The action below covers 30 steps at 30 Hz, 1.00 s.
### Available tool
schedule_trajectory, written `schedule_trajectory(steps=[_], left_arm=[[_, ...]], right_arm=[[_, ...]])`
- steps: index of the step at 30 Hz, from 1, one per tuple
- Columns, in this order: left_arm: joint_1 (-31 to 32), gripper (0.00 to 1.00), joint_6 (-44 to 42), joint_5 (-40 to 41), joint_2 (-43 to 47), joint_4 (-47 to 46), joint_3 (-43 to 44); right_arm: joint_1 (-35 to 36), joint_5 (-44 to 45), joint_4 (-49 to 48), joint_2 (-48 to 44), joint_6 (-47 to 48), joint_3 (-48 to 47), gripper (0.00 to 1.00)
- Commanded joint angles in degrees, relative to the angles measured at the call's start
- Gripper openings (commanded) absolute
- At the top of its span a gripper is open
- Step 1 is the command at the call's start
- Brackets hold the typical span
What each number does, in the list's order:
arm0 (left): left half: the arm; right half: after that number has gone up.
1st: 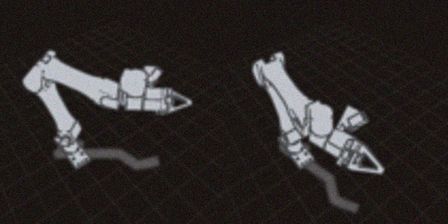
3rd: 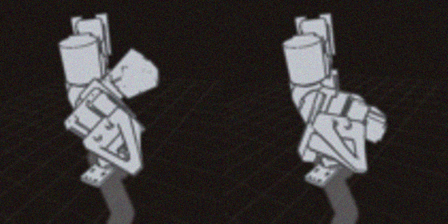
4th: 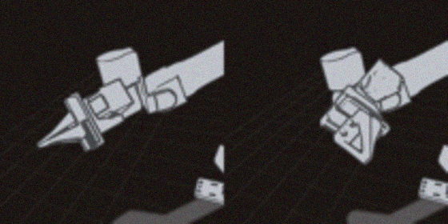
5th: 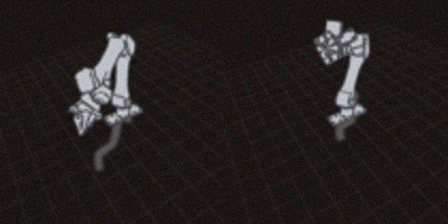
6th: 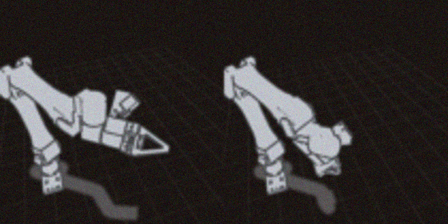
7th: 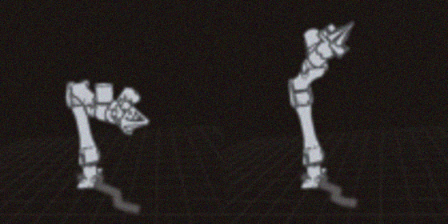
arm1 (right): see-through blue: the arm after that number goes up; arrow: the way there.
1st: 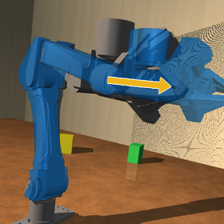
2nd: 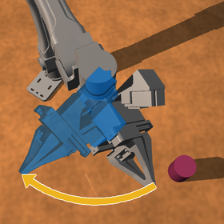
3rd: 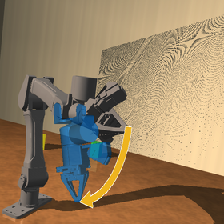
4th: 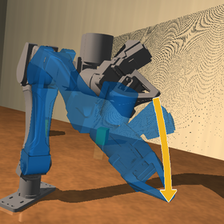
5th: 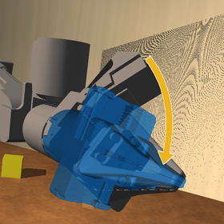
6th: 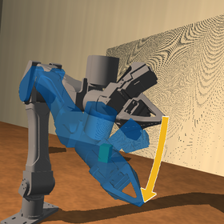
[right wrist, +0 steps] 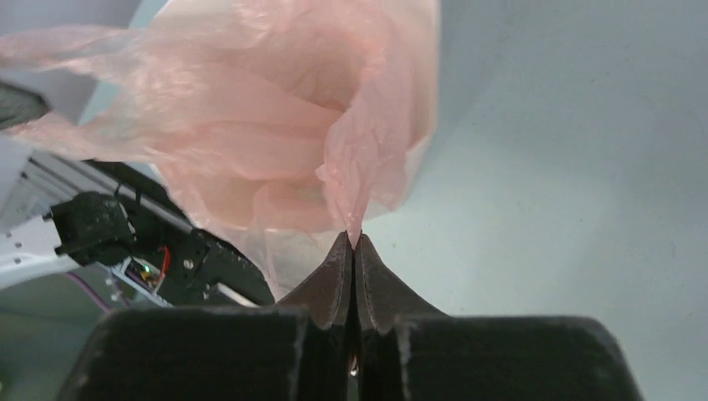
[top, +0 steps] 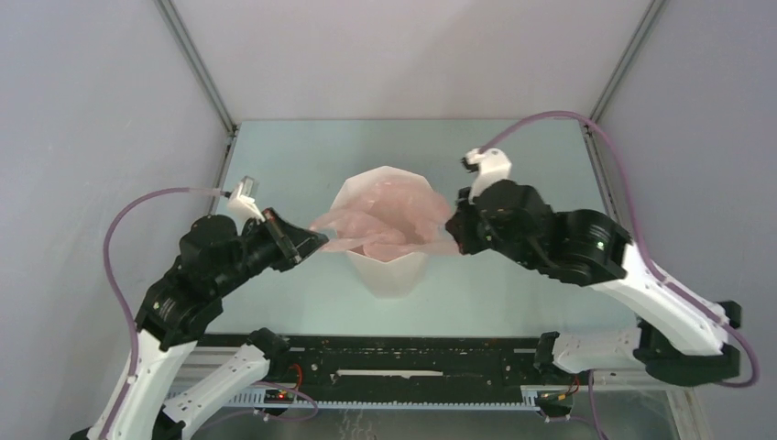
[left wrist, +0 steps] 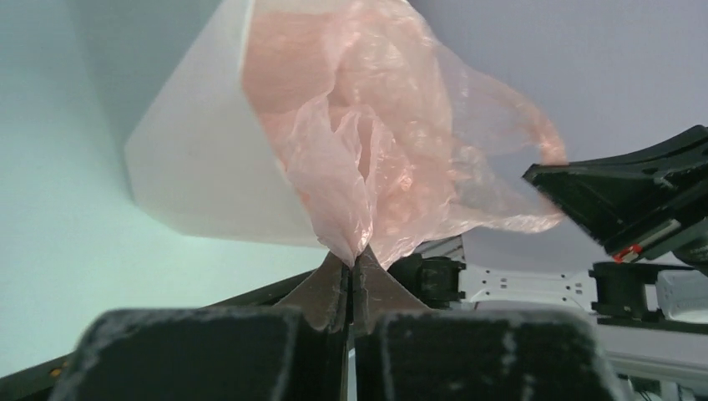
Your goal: Put the trash bags into the trash bin
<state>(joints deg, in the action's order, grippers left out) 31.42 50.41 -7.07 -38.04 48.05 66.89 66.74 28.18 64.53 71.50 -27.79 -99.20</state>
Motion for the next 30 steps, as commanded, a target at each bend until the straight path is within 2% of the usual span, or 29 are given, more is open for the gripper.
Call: schedule_trajectory(steps=[1,5,9,14,17,19,21,23,25,27,30], left_arm=[[-0.48,0.0,-5.64,9.23,2.2,8.68,4.56],[-0.67,0.0,-10.98,16.41,0.47,16.3,8.81],[-0.91,0.0,-13.14,20.17,-2.12,20.66,11.9],[-1.31,0.02,-9.69,27.95,-2.69,25.44,13.19],[-1.61,0.22,-8.67,30.58,-0.78,24.49,12.15],[-1.71,0.34,-7.46,29.34,-0.71,23.82,13.24],[-1.8,0.6,-3.42,24.75,-1.58,23.9,15.44],[-1.8,0.82,5.65,15.95,-0.91,21.36,15.57],[-1.8,0.89,15.19,9.94,1.37,17.25,12.93],[-1.82,0.92,24.27,4.64,4.94,10.37,8.0],[-1.8,0.98,32.81,-1.4,8.86,0.64,1.03]], right_arm=[[-8.86,-9.68,-15.82,-11.03,-0.31,12.0,0.01],[-19.09,-21.27,-19.44,-16.41,-1.14,20.04,0.0],[-21.06,-34.14,-26.9,-17.46,-1.7,26.89,0.0],[-21.57,-32.05,-25.23,-17.25,-3.79,28.07,0.0],[-22.88,-29.8,-23.38,-19.15,-2.9,28.45,0.0],[-23.88,-30.99,-23.23,-20.14,-2.36,28.62,0.0],[-24.36,-33.83,-24.31,-20.64,-2.47,28.62,0.0],[-24.26,-36.22,-25.78,-20.57,-3.36,28.62,0.0],[-23.85,-36.96,-26.64,-20.32,-4.26,28.62,0.0],[-23.54,-37.02,-27.16,-20.23,-4.83,28.62,0.0],[-23.03,-37.12,-27.37,-20.27,-5.07,28.62,0.0]])
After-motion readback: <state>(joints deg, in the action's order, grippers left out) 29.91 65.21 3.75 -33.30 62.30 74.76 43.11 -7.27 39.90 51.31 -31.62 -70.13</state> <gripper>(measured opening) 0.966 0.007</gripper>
